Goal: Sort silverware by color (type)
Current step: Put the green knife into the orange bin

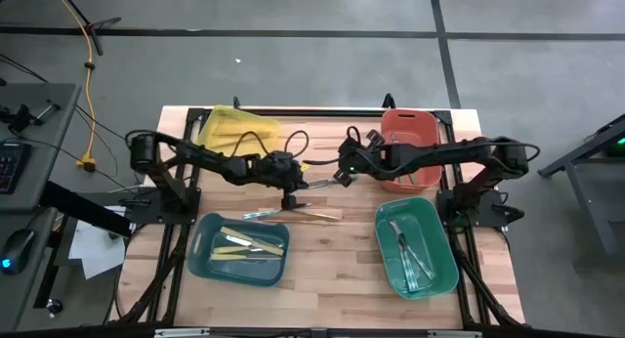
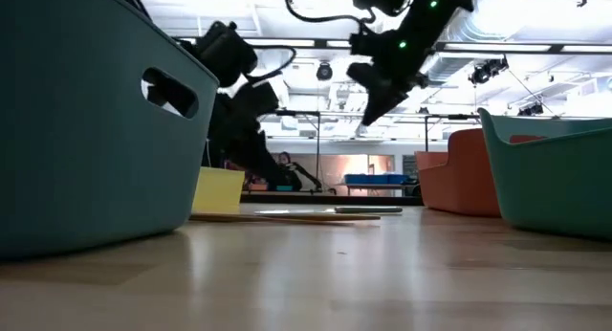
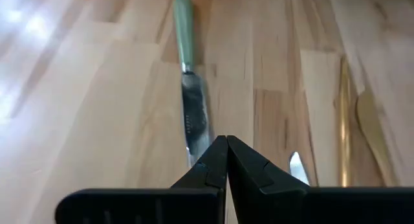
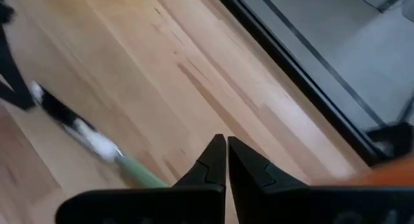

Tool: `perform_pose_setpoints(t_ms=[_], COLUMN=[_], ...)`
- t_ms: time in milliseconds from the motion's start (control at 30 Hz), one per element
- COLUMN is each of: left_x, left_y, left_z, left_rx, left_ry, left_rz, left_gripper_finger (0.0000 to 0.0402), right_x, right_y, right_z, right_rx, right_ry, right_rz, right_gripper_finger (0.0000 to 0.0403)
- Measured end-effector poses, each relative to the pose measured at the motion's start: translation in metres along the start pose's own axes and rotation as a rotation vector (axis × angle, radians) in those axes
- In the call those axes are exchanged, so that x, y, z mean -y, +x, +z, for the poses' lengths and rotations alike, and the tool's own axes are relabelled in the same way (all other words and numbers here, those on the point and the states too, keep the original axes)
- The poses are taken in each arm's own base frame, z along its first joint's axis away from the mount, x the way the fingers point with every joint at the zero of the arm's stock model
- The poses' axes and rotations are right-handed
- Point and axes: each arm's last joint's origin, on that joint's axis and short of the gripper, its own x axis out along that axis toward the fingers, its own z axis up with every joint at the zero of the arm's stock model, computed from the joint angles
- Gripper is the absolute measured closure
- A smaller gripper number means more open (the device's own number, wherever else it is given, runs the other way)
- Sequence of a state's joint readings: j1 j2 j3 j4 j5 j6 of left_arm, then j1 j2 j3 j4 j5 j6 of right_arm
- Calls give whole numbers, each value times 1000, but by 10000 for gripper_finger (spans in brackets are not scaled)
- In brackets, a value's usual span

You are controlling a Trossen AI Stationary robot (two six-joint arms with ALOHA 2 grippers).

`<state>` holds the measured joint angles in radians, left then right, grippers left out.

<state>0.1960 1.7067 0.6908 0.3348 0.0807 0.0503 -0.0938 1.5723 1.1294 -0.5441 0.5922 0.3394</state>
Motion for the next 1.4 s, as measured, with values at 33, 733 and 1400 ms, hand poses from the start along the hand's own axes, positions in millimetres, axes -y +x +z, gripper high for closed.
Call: perform_pose_setpoints(t_ms=[33, 733, 1400], left_x=[1, -4, -13], left_y=[4, 15, 33], left_z=[-1, -17, -33], left_rx=[-8, -122, -139], left_ry=[9, 19, -25], left_rz=[-3, 61, 73], left_gripper_finger=[402, 402, 401], right_x=[2, 5, -2], right_y=[-5, -60, -47], right_z=[-2, -6, -5], right_rx=[-13, 51, -45], right_ry=[-12, 24, 66], right_rz=[-4, 79, 278], right_gripper_finger=[403, 403, 402])
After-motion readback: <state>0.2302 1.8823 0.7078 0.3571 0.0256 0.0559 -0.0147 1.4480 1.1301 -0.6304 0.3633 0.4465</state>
